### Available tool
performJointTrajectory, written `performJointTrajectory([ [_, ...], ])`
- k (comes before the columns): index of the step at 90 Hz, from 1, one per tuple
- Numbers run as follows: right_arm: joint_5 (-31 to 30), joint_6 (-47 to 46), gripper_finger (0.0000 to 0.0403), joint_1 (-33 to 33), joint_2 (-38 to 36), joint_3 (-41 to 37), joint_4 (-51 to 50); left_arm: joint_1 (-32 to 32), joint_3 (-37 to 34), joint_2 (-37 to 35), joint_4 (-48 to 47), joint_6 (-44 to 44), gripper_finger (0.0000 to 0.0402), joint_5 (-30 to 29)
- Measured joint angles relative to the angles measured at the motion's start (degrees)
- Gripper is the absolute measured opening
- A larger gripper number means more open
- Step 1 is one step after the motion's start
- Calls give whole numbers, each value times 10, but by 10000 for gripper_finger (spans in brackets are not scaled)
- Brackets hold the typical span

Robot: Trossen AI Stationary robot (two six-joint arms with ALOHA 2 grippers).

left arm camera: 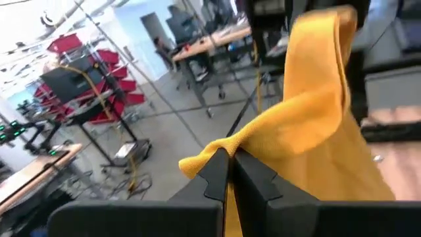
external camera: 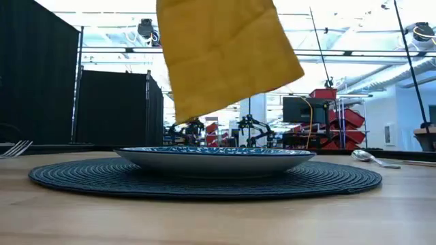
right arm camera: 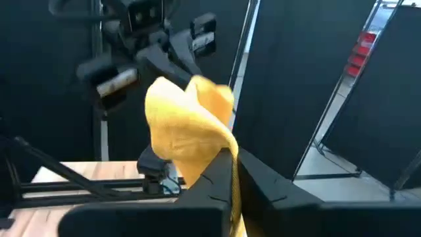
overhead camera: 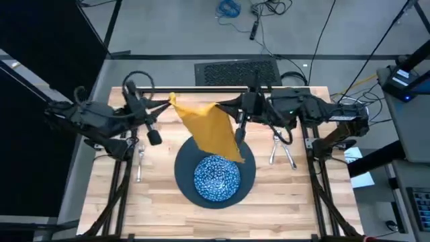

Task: Set table place
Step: Fold the yellow table napkin

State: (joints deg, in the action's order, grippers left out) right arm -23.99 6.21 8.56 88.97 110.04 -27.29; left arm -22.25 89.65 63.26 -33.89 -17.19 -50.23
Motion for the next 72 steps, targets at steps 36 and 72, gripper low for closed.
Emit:
performJointTrajectory([
  [36,-31,-52,0,-41,25,-4,-139,18,-19,17,-58,47,0,0],
  [72,29,-70,0,-173,24,-120,-159,135,-116,51,-68,80,0,22],
])
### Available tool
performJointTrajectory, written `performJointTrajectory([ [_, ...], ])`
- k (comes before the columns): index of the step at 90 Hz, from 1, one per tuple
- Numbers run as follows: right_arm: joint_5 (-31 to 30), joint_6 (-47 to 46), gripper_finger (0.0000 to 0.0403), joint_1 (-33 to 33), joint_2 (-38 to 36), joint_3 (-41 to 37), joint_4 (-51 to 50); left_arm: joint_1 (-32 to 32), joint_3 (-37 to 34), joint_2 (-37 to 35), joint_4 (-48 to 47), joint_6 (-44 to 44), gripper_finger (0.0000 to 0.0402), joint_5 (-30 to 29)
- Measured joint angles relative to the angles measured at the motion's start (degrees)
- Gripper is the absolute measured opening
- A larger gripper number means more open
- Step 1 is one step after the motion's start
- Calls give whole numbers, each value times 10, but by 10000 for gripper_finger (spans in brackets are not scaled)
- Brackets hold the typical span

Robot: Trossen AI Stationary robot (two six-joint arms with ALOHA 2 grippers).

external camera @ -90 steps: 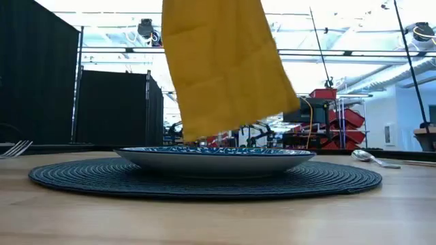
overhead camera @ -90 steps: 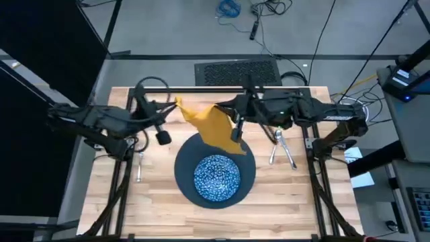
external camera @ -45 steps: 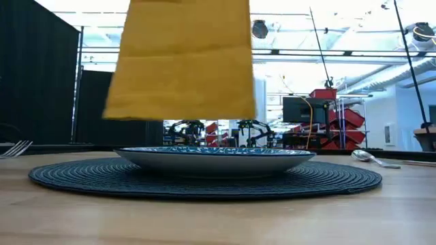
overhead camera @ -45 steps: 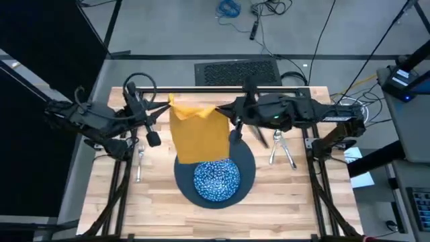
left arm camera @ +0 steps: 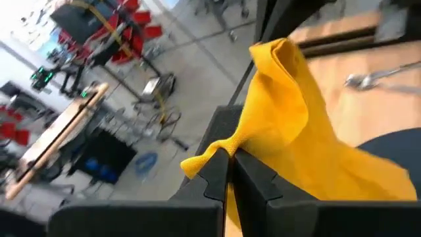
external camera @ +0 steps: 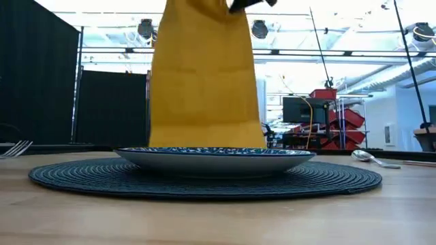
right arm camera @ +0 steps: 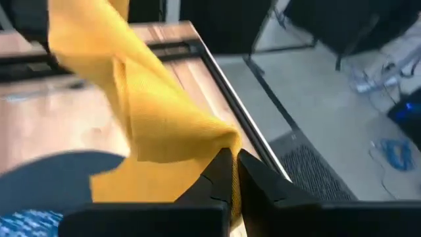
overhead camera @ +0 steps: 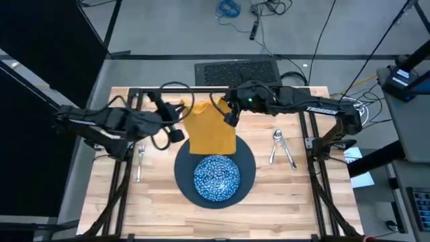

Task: Set table place
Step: Fold the yellow table napkin

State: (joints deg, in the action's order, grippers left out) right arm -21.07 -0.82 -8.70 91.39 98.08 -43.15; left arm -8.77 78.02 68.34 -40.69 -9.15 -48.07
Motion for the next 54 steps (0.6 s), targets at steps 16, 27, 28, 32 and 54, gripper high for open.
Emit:
performJointTrajectory([
  [16,63,0,0,-43,-1,-65,50,65,-58,-1,26,14,0,56],
  [27,86,0,0,-60,-1,-119,70,101,-115,-1,76,15,0,107],
  [28,88,0,0,-62,-1,-123,73,104,-120,-1,80,16,0,111],
  [32,97,0,0,-68,-1,-142,86,115,-137,-1,91,23,0,123],
  [54,142,8,0,-117,-1,-216,159,169,-197,-1,137,29,0,174],
])
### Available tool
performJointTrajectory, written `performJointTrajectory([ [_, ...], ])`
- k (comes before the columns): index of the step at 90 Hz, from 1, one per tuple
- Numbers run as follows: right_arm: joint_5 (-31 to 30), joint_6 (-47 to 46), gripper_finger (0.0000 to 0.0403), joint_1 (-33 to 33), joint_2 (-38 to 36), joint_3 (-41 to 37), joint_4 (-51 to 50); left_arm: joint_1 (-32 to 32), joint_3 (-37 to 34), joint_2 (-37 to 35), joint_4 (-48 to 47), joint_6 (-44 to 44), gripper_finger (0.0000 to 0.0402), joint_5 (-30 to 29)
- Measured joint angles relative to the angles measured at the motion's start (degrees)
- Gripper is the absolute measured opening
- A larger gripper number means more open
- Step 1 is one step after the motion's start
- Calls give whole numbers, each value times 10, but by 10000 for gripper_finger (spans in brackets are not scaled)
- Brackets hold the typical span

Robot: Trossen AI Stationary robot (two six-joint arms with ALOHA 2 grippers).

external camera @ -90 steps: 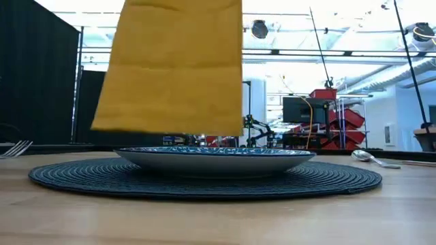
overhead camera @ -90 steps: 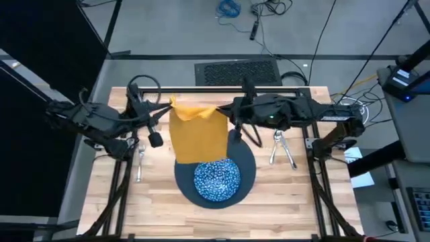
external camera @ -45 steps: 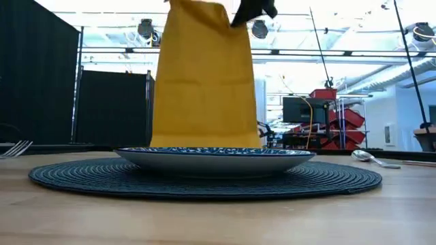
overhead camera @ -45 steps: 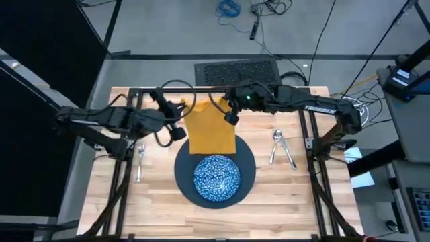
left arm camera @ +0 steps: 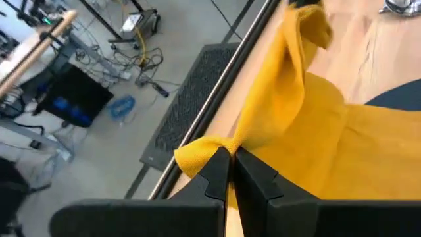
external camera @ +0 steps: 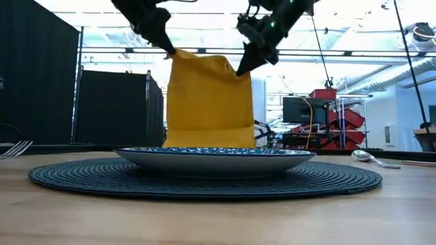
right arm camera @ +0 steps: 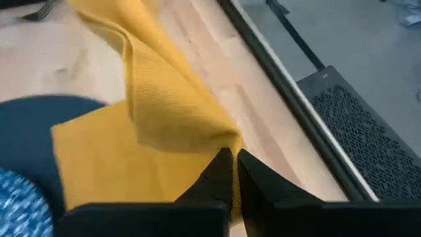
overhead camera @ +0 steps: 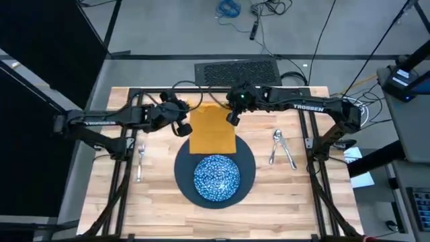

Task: Set table place
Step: Fold the yellow table napkin

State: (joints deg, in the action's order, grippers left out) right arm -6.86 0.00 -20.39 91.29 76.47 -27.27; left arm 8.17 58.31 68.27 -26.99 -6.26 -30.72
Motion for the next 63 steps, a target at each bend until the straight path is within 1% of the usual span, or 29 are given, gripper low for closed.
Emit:
performJointTrajectory([
  [13,37,9,0,-26,0,-18,42,17,-2,0,5,0,0,23],
  [23,57,6,0,-33,0,-25,36,20,-2,0,11,4,0,44],
  [31,59,-2,0,-25,0,-37,35,20,-2,0,8,15,0,59],
  [41,84,-15,0,-14,0,-59,28,20,-2,0,-1,30,0,90],
  [47,87,-22,0,-7,0,-71,29,20,-2,4,-10,43,0,110],
  [63,88,-24,0,8,0,-98,28,12,-12,24,-29,82,0,129],
])
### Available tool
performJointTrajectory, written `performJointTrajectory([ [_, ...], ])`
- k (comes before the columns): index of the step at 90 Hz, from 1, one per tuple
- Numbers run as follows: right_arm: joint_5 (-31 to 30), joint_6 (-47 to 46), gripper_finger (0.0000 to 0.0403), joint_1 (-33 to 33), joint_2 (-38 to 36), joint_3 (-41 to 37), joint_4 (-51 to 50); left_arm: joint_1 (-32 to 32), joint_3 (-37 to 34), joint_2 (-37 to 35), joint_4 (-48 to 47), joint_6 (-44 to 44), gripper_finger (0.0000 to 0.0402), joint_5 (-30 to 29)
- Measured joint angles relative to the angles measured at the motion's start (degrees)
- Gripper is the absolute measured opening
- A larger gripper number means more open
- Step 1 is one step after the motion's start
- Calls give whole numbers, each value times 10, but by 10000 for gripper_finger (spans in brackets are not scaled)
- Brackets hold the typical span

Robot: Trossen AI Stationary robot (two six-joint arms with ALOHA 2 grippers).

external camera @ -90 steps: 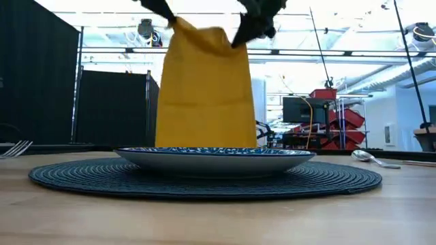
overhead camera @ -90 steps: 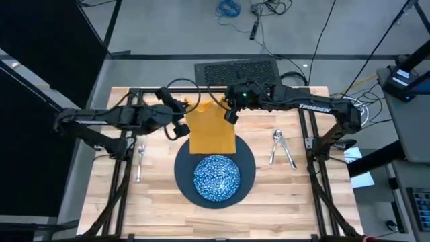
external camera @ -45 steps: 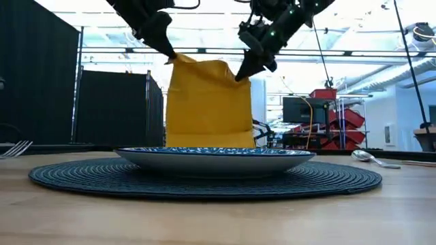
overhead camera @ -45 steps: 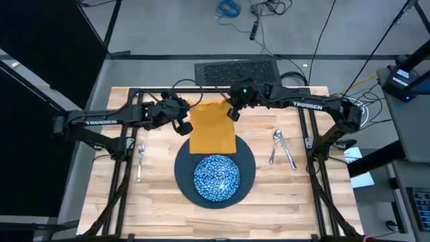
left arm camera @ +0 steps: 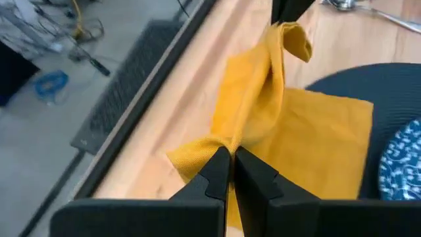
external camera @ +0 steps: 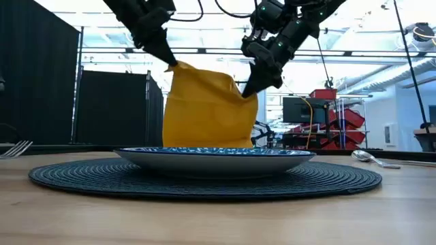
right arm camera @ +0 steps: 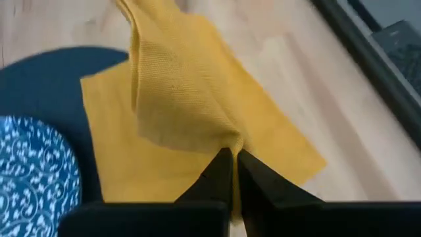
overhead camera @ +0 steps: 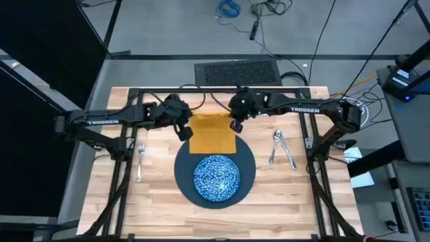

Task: Set table place
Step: Fold the yellow table napkin

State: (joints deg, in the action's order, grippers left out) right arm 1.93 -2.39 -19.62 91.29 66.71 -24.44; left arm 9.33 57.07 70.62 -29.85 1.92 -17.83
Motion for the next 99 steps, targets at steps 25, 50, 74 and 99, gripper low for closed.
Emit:
performJointTrajectory([
  [25,29,-19,0,20,0,-30,25,-31,-54,45,17,65,0,18],
  [50,42,-41,0,55,0,-38,29,-58,-58,58,19,83,0,30],
  [74,38,-34,0,53,8,-38,78,-51,-10,54,-30,55,0,-15],
  [99,40,-4,0,-4,51,-38,132,-11,13,54,-37,5,0,-95],
])
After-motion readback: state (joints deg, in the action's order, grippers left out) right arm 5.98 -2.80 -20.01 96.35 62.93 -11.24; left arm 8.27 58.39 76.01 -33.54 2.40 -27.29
